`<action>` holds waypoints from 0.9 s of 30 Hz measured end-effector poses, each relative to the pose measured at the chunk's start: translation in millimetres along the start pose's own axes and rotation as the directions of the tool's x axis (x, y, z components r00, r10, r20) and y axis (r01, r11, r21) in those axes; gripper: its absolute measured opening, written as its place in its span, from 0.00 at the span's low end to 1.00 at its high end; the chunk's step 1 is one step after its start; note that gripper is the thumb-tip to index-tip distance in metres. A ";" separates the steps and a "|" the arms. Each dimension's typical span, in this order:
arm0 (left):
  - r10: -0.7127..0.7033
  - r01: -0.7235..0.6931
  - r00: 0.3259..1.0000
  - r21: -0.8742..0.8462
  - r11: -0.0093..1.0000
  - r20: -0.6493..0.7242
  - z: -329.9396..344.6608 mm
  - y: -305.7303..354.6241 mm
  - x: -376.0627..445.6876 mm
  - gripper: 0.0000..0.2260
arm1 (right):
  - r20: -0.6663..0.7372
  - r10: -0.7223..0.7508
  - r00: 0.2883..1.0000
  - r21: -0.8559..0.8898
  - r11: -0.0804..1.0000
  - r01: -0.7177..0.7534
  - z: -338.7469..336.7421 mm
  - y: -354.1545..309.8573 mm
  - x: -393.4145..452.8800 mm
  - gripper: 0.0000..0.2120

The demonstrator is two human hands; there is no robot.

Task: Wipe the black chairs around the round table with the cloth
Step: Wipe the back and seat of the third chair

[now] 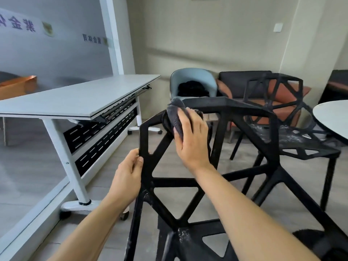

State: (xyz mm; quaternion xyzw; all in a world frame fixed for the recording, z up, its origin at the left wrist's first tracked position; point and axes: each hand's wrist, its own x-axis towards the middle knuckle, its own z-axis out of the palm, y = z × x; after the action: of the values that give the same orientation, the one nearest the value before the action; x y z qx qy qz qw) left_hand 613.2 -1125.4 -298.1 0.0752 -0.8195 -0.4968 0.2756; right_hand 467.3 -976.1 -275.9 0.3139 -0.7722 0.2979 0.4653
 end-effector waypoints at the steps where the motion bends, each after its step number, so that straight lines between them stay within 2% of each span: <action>1: -0.011 0.011 1.000 0.011 1.000 -0.001 -0.4 1.0 0.8 0.11 | 0.033 -0.034 0.999 0.021 0.999 0.034 -1.9 0.0 -12.1 0.26; 5: -0.088 0.088 0.996 0.030 0.996 0.006 -4.5 14.1 3.6 0.12 | 0.175 -0.092 0.980 -0.058 0.993 0.104 -13.1 26.5 -61.8 0.31; 7: -0.109 0.111 0.989 0.020 0.994 -0.096 -8.2 31.9 14.3 0.12 | 0.206 -0.071 0.976 -0.115 0.989 0.096 -14.2 34.0 -81.8 0.33; 8: -0.075 0.086 0.981 0.050 0.995 -0.180 -8.6 44.6 23.9 0.11 | 0.208 -0.065 0.976 -0.147 0.984 0.096 -13.6 34.0 -89.6 0.32; 10: 0.125 -0.055 0.951 0.242 0.969 -0.283 -3.2 80.2 50.7 0.12 | 0.200 -0.060 0.978 -0.191 0.977 0.099 -14.7 28.5 -97.9 0.30; 11: 0.253 -0.149 0.934 0.371 0.917 -0.250 4.0 96.0 66.3 0.14 | 0.200 -0.058 0.978 -0.203 0.974 0.099 -14.9 26.3 -99.9 0.29; 13: 0.410 -0.305 0.910 0.568 0.764 -0.062 27.4 118.4 98.1 0.17 | 0.209 -0.061 0.976 -0.181 0.978 0.100 -19.1 25.9 -101.4 0.29; 15: 0.374 -0.348 0.920 0.688 0.637 0.120 52.5 122.5 118.7 0.17 | 0.209 -0.080 0.975 -0.070 0.993 0.096 -34.2 27.0 -93.0 0.27; 16: 0.341 -0.343 0.925 0.749 0.567 0.165 62.1 118.8 122.8 0.16 | 0.182 -0.083 0.980 -0.015 0.996 0.087 -44.5 30.5 -82.4 0.25; 18: 0.391 -0.336 0.907 0.833 0.439 0.160 71.7 107.7 123.4 0.15 | 0.011 -0.053 0.999 0.003 0.999 0.053 -65.7 42.4 -44.5 0.22; 20: 0.461 -0.334 0.880 0.842 0.424 0.117 71.0 99.6 124.2 0.14 | -0.163 0.010 0.987 -0.025 1.000 -0.014 -73.0 63.3 -2.1 0.19; 21: 0.470 -0.336 0.877 0.832 0.442 0.104 70.6 97.8 126.5 0.14 | -0.190 0.047 0.981 -0.052 0.997 -0.058 -70.9 72.9 12.9 0.20; 25: 0.488 -0.340 0.868 0.826 0.450 0.091 73.2 96.1 132.6 0.15 | -0.066 0.064 0.996 -0.289 0.954 -0.081 -41.1 98.5 5.9 0.27; 27: 0.511 -0.340 0.856 0.832 0.438 0.080 75.0 95.1 131.2 0.14 | -0.033 0.065 0.997 -0.331 0.941 -0.072 -34.8 99.0 -24.2 0.29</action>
State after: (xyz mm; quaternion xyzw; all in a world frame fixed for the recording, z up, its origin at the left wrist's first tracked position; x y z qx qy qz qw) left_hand 478.2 -1072.4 -193.9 0.0309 -0.9161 0.0397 0.3978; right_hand 419.4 -883.0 -300.9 0.2010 -0.8166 0.1829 0.5092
